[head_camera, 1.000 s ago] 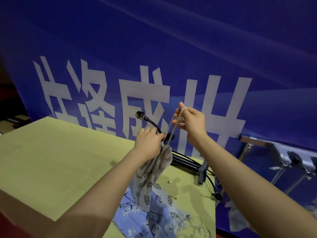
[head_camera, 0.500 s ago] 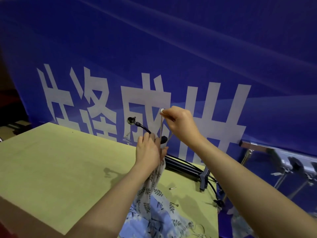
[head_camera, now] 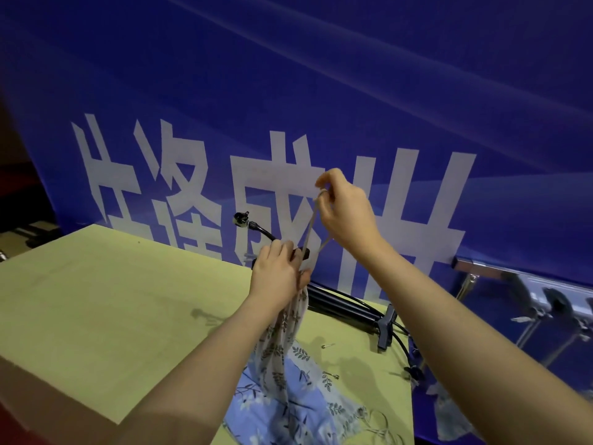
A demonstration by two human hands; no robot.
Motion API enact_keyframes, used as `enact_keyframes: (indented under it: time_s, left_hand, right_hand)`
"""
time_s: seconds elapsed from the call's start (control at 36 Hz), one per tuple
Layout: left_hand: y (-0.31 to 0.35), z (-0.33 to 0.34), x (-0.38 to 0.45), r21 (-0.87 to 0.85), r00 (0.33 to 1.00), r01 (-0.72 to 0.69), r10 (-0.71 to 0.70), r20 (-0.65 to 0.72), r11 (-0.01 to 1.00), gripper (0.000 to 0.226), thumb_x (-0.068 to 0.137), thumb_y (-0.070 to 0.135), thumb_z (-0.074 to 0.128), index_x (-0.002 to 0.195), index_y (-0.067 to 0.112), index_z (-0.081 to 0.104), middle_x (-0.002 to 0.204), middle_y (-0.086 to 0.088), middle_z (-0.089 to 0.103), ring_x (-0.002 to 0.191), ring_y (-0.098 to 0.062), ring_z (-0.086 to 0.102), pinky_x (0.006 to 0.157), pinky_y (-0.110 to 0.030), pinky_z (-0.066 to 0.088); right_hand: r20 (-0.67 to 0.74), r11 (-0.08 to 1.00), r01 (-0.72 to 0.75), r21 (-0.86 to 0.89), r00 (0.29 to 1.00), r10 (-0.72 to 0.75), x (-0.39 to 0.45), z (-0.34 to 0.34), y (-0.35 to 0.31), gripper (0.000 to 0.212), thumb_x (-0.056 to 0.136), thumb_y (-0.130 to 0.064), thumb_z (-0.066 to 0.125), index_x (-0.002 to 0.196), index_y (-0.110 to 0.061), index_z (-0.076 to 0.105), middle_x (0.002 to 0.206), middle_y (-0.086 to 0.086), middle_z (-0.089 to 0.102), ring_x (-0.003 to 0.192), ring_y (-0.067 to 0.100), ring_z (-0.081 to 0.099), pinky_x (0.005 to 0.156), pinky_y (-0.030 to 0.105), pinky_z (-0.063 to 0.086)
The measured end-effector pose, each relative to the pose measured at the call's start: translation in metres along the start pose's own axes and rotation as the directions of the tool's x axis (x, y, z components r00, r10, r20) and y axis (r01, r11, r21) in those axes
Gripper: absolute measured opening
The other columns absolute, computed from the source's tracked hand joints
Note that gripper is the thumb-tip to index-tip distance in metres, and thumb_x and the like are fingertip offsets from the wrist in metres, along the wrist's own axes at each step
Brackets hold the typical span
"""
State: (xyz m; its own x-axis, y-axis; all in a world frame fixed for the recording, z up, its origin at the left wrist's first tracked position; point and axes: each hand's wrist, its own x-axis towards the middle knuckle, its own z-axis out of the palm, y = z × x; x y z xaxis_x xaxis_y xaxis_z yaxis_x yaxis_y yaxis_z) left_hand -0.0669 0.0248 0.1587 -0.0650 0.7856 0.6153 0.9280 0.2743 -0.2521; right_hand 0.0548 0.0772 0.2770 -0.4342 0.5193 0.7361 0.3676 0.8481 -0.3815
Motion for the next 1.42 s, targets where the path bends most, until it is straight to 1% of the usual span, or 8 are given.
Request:
enact_keyframes:
  time_s: [0.14,0.28,0.42,0.64,0.75,1.0,1.17,1.42]
  left_hand:
    - [-0.009,-0.013,0.009,-0.065,0.985,-0.042,0.052,0.167,0.997,0.048,0.086,0.057,0.047,0.104,0.017,0.066,0.101,-0.005,0.052,0.094,-0.024,0.052,0.074,-0.033,0.041]
    - [-0.016,-0.018,0.011,-0.112,0.967,0.052,-0.022,0.253,0.992,0.061,0.089,0.065,0.034,0.128,0.021,0.053,0.12,-0.007,0.041,0.109,-0.027,0.04,0.089,-0.037,0.036]
    - [-0.009,-0.021,0.01,-0.004,0.932,0.05,-0.045,0.36,0.999,0.058,0.095,0.059,0.025,0.139,0.022,0.031,0.14,-0.011,0.027,0.103,-0.034,0.052,0.074,-0.039,0.042]
    - [-0.004,-0.016,0.001,-0.005,0.938,0.022,-0.019,0.347,1.0,0.045,0.098,0.043,0.031,0.136,0.02,0.026,0.134,-0.008,0.029,0.09,-0.03,0.056,0.072,-0.036,0.042]
    - [-0.003,-0.016,-0.002,-0.017,0.943,0.04,-0.032,0.333,0.999,0.046,0.099,0.043,0.031,0.137,0.019,0.027,0.137,-0.008,0.03,0.088,-0.031,0.056,0.068,-0.035,0.034]
    - [-0.002,-0.026,-0.011,-0.022,0.948,0.018,-0.01,0.318,1.0,0.058,0.095,0.054,0.033,0.136,0.013,0.033,0.133,-0.01,0.034,0.099,-0.034,0.052,0.077,-0.038,0.039]
    - [0.001,-0.041,-0.015,-0.082,0.942,0.103,-0.07,0.329,0.991,0.059,0.092,0.056,0.04,0.129,0.01,0.043,0.131,-0.005,0.04,0.11,-0.032,0.047,0.085,-0.038,0.044]
    - [0.03,-0.065,-0.019,0.084,0.893,0.152,-0.173,0.415,0.985,0.063,0.096,0.049,0.037,0.139,0.003,0.033,0.142,-0.014,0.036,0.124,-0.033,0.038,0.094,-0.036,0.039]
  right_hand:
    - [-0.131,0.922,-0.223,0.316,0.953,0.275,0.001,0.007,0.006,0.022,0.096,-0.028,0.052,0.084,-0.011,0.057,0.06,-0.007,0.05,0.051,0.003,0.048,0.052,0.019,0.043]
    - [-0.005,0.761,-0.411,0.503,0.878,0.478,0.0,0.008,0.007,0.049,0.092,-0.044,0.055,0.055,-0.013,0.044,0.049,-0.002,0.036,0.048,0.012,0.038,0.055,0.034,0.048]
    - [-0.075,0.857,-0.255,0.448,0.944,0.32,0.002,0.015,-0.004,0.05,0.089,-0.039,0.06,0.054,-0.008,0.043,0.047,0.001,0.035,0.046,0.013,0.034,0.049,0.029,0.034]
    - [-0.235,0.983,0.16,0.093,0.963,-0.134,0.007,0.006,-0.006,0.042,0.092,-0.03,0.055,0.054,-0.014,0.046,0.045,-0.006,0.039,0.037,0.009,0.034,0.039,0.023,0.03]
    - [-0.302,0.963,0.079,0.256,0.953,0.002,0.006,0.004,-0.007,0.041,0.092,-0.016,0.06,0.053,-0.014,0.045,0.045,-0.013,0.035,0.04,0.006,0.04,0.042,0.011,0.028]
    - [-0.186,0.926,-0.182,0.33,0.95,0.253,0.004,-0.009,-0.003,0.037,0.092,-0.028,0.059,0.059,-0.018,0.045,0.052,-0.006,0.044,0.047,0.001,0.043,0.048,0.008,0.034]
    - [-0.133,0.861,-0.373,0.346,0.889,0.439,0.007,-0.022,0.001,0.044,0.089,-0.042,0.06,0.059,-0.018,0.039,0.056,-0.002,0.042,0.054,0.011,0.04,0.057,0.029,0.039]
    - [0.111,0.577,-0.558,0.596,0.769,0.629,-0.011,-0.05,0.001,0.038,0.089,-0.038,0.062,0.066,-0.007,0.065,0.062,0.004,0.063,0.055,0.014,0.059,0.06,0.028,0.055]
